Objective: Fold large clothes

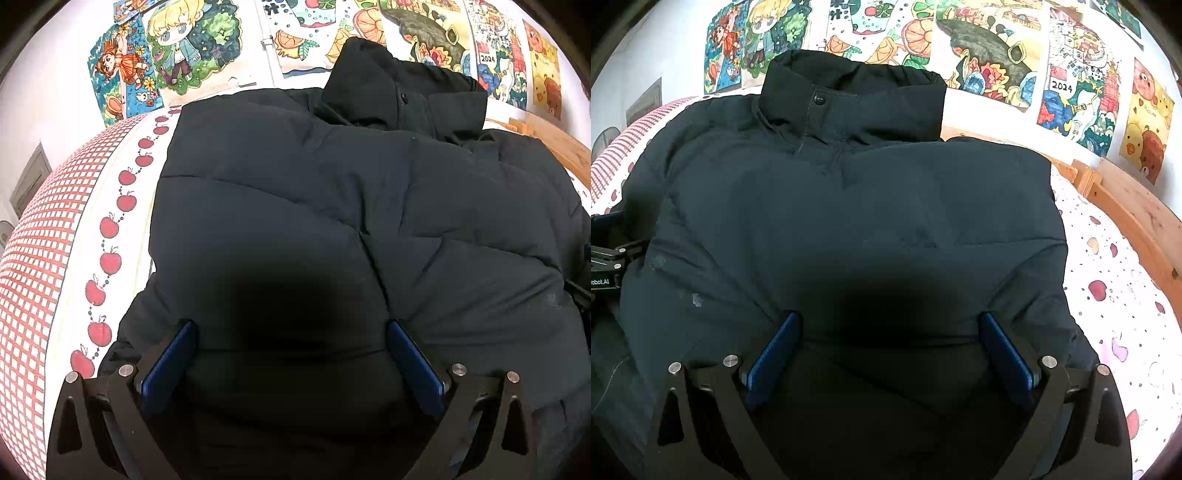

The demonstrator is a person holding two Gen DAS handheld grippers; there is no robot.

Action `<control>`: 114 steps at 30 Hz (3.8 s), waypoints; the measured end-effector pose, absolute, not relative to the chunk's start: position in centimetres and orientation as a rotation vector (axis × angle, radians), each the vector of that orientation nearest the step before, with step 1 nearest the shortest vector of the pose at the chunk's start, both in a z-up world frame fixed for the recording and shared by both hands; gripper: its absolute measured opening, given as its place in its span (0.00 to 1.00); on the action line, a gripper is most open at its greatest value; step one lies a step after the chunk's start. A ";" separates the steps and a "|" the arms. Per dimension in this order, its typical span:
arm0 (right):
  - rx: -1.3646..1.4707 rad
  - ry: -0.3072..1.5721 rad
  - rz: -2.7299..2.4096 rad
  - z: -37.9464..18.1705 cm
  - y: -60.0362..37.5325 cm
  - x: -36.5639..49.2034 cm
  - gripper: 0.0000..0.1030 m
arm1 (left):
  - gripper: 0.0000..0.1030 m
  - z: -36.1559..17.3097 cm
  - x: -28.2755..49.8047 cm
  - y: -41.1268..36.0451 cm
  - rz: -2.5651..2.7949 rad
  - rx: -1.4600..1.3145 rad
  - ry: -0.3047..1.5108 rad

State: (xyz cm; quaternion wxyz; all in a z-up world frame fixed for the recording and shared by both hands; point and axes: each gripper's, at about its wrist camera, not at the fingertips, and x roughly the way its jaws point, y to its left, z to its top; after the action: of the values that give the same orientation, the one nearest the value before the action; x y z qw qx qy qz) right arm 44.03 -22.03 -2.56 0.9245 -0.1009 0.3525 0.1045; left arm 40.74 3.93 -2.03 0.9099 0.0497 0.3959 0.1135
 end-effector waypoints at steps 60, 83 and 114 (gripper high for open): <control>0.279 0.542 0.090 4.1 -20.6 64.9 0.14 | 0.10 8.6 62.9 2.3 0.174 0.038 0.632; 0.059 0.683 0.098 4.8 -21.0 52.5 0.05 | 0.06 4.1 50.1 3.7 0.091 0.172 0.770; 0.131 0.602 0.065 5.6 -24.8 50.2 0.61 | 0.81 6.4 45.7 5.0 0.016 -0.003 0.693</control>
State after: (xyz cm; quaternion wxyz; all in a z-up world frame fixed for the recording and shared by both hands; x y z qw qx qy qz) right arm 50.17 -24.77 5.61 0.9525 0.0643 0.2961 0.0322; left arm 45.67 4.97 6.43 0.9405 -0.0015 0.3397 0.0080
